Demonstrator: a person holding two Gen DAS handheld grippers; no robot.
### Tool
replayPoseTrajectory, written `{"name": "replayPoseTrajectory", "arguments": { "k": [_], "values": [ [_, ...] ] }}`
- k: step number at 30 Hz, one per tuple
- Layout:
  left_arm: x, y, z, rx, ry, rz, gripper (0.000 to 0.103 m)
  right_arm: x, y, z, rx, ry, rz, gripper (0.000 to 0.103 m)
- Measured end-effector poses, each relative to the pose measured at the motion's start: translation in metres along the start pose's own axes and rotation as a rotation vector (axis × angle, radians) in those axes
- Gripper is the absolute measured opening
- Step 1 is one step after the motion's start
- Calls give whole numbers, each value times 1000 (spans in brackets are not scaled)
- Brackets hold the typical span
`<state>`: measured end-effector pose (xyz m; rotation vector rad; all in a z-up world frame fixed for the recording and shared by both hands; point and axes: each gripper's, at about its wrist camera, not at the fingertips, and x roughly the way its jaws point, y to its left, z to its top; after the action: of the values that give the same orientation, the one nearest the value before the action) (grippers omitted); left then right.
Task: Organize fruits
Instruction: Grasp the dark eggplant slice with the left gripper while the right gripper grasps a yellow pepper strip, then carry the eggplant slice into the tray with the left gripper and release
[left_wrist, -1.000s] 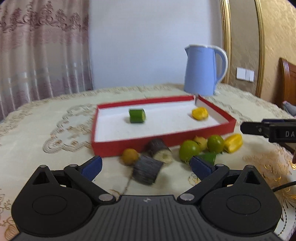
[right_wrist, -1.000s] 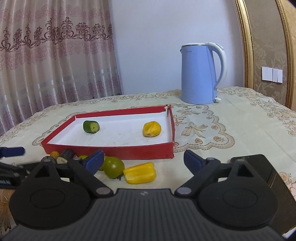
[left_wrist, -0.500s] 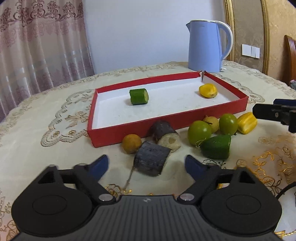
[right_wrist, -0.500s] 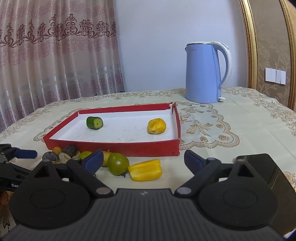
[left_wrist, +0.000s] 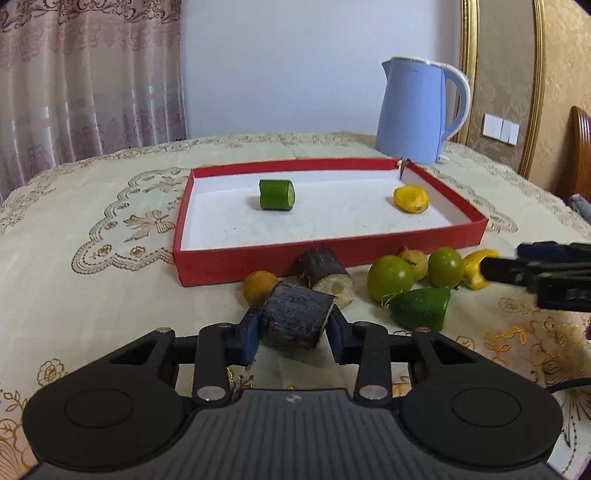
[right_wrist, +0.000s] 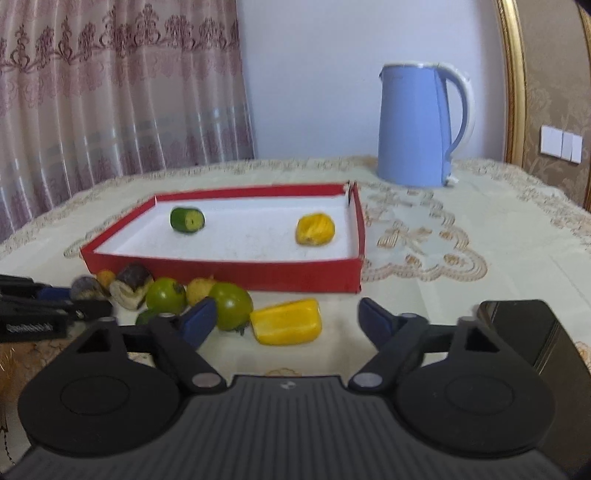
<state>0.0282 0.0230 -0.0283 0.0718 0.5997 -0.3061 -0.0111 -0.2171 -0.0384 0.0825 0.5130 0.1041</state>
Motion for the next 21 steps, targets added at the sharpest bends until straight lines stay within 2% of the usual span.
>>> {"name": "replayPoseTrajectory", "arguments": {
  "k": [6, 11, 17, 20, 21],
  "values": [
    [-5, 0, 1, -4, -10, -1, 36, 12, 4, 4, -69, 43, -2, 73],
    [-6, 0, 0, -4, -10, -3, 36, 19, 7, 7, -122, 67, -4, 67],
    [-8, 0, 1, -7, -18, -2, 36, 21, 10, 5, -205, 108, -1, 55],
    [-7, 0, 1, -9, -12, -1, 36, 25, 8, 3, -186, 112, 25, 45],
    [-7, -1, 1, -8, -9, -1, 36, 26, 8, 4, -185, 110, 25, 45]
  ]
}}
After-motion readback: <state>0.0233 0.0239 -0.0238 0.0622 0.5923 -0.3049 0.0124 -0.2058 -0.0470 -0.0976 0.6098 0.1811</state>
